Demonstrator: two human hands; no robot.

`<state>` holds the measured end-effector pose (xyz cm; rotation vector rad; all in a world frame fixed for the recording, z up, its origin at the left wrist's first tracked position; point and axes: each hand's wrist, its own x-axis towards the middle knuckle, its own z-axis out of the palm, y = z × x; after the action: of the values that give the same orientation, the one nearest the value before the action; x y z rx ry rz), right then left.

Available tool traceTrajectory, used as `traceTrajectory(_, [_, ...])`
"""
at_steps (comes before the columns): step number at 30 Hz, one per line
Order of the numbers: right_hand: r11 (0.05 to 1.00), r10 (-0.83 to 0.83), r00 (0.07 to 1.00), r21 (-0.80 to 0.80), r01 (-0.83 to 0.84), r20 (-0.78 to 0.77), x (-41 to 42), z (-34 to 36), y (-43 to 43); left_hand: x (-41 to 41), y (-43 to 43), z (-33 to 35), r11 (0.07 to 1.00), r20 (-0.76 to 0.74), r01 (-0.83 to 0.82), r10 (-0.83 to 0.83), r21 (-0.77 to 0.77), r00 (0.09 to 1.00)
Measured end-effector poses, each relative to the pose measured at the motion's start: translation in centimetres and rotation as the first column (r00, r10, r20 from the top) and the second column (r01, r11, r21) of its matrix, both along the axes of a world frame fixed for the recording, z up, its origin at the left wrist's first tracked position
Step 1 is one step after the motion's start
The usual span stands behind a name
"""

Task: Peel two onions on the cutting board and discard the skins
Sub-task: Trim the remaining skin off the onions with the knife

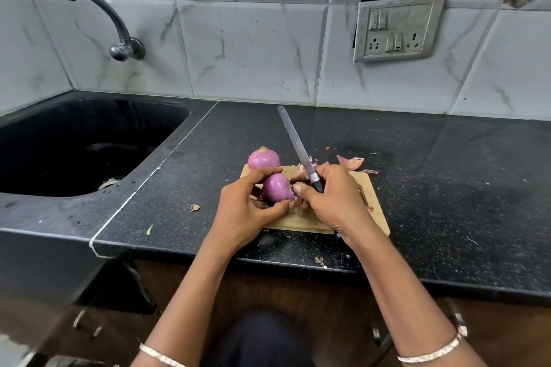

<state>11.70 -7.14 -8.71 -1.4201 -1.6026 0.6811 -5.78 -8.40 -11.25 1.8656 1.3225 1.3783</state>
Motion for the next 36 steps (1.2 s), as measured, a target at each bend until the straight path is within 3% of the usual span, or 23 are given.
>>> traceTrajectory(4, [1.000, 0.000, 0.991, -0.023, 0.003, 0.133, 0.1, 0.4, 0.1, 0.0, 0.0, -0.1, 0.999, 0.023, 0.018, -0.018, -0.029, 1.000])
traceTrajectory(12, [0.998, -0.035, 0.999, -0.052, 0.035, 0.016, 0.1, 2.5, 0.7, 0.1, -0.3, -0.1, 0.997, -0.004, 0.071, -0.071, -0.002, 0.997])
traceTrajectory(19, [0.973, -0.226, 0.950, 0.002, 0.231, 0.217, 2.5, 2.5, 0.5, 0.0, 0.0, 0.0, 1.000, 0.033, 0.010, -0.011, 0.027, 0.999])
traceTrajectory(22, [0.982, -0.188, 0.977, 0.029, 0.186, 0.103, 3.0, 2.1, -0.9, 0.1, -0.1, 0.4, 0.999, 0.140, -0.014, 0.018, -0.031, 0.990])
traceTrajectory(24, [0.999, -0.044, 0.999, 0.026, 0.045, -0.028, 2.8, 1.6, -1.7, 0.7, -0.3, 0.7, 0.987, 0.339, 0.041, 0.014, -0.153, 0.941])
traceTrajectory(26, [0.986, 0.161, 0.966, -0.004, -0.165, -0.203, 2.1, 1.4, -2.5, 1.6, -0.5, 1.0, 0.964, 0.488, 0.113, 0.019, -0.240, 0.872])
traceTrajectory(28, [0.959, 0.271, 0.904, 0.009, -0.285, -0.331, 1.3, 1.3, -2.8, 2.5, -0.6, 1.3, 0.943, 0.536, 0.177, 0.001, -0.281, 0.844])
traceTrajectory(32, [0.963, 0.238, 0.826, 0.015, -0.268, -0.511, 0.4, 1.7, -2.8, 3.3, -0.9, 2.6, 0.902, 0.615, 0.303, -0.055, -0.307, 0.787])
traceTrajectory(36, [0.961, 0.177, 0.804, -0.075, -0.264, -0.568, 0.8, 1.7, -2.1, 2.4, -0.8, 3.2, 0.865, 0.599, 0.359, -0.087, -0.351, 0.796])
